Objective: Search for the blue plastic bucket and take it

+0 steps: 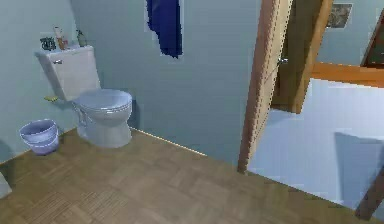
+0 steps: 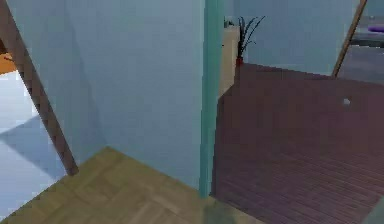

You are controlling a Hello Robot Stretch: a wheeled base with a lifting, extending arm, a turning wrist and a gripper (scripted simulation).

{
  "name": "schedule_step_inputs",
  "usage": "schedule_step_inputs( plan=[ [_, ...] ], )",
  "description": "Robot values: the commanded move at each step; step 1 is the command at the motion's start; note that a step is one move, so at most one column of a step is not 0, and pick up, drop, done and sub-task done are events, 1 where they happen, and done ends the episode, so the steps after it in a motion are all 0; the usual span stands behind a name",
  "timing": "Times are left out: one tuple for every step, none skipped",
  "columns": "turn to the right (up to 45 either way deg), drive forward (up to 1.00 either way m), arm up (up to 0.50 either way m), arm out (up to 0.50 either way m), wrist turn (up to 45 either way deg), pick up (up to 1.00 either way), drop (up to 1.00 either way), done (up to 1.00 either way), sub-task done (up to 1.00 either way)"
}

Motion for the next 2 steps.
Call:
schedule_step_inputs(
  plan=[
    [-45.0, 0.00, 0.00, 0.00, 0.0, 0.00, 0.00, 0.00, 0.00],
    [-3.0, 0.00, 0.00, 0.00, 0.0, 0.00, 0.00, 0.00, 0.00]
  ],
)
